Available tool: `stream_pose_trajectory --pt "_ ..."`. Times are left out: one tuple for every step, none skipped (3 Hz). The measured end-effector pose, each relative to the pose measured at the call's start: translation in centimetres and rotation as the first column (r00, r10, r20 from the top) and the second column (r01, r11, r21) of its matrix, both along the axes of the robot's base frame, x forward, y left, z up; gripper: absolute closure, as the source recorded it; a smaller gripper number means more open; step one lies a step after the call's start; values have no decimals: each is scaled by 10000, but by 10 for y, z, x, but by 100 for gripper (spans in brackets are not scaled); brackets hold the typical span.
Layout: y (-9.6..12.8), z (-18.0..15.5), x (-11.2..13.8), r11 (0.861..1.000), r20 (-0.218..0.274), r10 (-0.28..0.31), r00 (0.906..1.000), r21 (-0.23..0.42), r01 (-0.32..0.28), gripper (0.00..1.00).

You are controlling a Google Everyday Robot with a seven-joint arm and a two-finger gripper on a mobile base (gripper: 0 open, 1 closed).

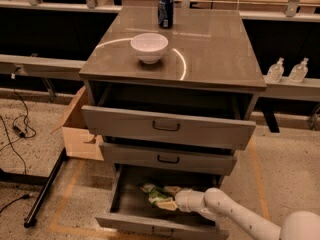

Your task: Place green rice chip bag into bottom drawer

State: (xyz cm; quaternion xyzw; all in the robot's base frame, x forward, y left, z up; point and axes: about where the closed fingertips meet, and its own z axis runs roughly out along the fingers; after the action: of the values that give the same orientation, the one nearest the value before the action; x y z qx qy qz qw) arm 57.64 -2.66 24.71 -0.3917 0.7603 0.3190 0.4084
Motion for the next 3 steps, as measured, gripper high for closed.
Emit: stream_pose_trajectory --pt "-8 0 0 9994 13 -297 9996 -148 297 0" --pt "-31 10 -3 9965 77 -734 9973 -398 736 0" --pt "-57 21 -13 9912 31 -1092 9940 -749 1091 0"
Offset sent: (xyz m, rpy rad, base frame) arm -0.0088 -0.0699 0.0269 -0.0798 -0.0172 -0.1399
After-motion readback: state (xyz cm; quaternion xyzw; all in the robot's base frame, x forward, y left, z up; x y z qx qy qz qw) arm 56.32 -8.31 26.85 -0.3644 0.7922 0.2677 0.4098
